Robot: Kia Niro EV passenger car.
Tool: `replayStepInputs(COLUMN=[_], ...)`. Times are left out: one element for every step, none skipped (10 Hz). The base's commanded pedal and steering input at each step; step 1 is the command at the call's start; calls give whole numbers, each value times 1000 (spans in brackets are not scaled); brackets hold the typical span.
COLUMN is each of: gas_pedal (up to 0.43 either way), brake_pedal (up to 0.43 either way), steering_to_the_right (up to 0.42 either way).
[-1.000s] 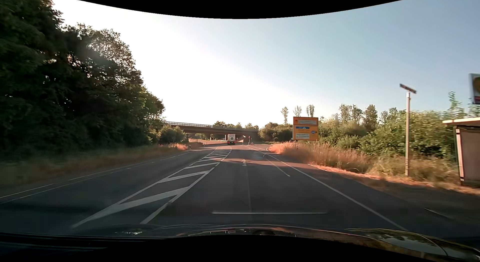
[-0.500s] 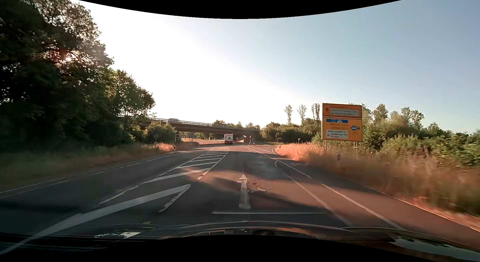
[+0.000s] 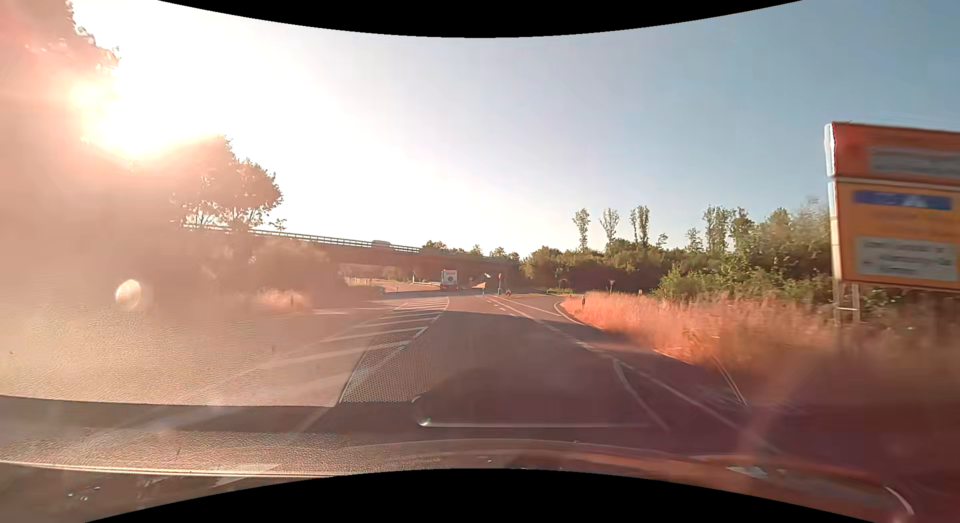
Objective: Follow the waypoints while adhering to traffic rules and regulations
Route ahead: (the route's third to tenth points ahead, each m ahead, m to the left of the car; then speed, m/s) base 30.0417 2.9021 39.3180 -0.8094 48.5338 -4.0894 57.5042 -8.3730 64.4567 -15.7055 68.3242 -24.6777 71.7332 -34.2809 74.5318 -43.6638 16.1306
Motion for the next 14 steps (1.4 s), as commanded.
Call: replayStepInputs(gas_pedal=[0,0,0,0,0,0,0,0,0,0,0,0,0,0], brake_pedal=[207,213,213,220,220,220,226,226,232,232,232,232,232,232], steering_to_the_right=[11,11,12,13,15,18,21,23,24,23,24,24,25,28])
